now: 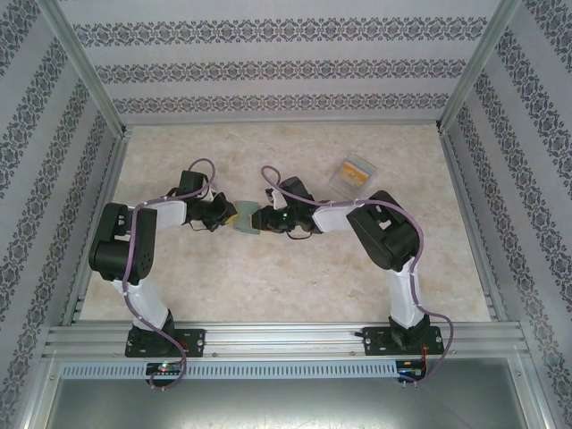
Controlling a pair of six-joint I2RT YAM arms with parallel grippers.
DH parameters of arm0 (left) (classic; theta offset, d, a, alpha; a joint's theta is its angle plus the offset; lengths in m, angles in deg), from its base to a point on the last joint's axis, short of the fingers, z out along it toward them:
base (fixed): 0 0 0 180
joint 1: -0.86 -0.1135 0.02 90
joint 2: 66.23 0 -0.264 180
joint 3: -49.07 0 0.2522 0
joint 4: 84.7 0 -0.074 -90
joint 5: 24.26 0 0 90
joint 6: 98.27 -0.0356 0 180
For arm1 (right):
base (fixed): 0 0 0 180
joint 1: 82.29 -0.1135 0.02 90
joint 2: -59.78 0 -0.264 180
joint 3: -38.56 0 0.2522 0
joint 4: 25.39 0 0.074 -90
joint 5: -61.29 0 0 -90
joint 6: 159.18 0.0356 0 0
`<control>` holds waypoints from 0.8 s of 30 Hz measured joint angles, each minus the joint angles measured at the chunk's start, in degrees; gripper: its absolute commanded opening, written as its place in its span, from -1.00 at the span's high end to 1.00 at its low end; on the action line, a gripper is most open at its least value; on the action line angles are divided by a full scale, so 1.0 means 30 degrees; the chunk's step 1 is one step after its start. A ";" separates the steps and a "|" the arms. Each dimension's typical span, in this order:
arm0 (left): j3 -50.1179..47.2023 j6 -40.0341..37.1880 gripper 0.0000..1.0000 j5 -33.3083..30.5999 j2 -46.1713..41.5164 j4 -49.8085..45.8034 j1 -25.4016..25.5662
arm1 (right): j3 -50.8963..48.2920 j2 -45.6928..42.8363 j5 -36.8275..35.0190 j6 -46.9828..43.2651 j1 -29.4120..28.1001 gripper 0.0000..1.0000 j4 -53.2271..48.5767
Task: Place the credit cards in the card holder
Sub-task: Open the button on the card holder.
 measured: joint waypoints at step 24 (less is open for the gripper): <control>0.1166 -0.0867 1.00 -0.0073 -0.0954 -0.2433 0.1639 | 0.1705 -0.1785 -0.6360 -0.4728 -0.1486 -0.06 -0.5421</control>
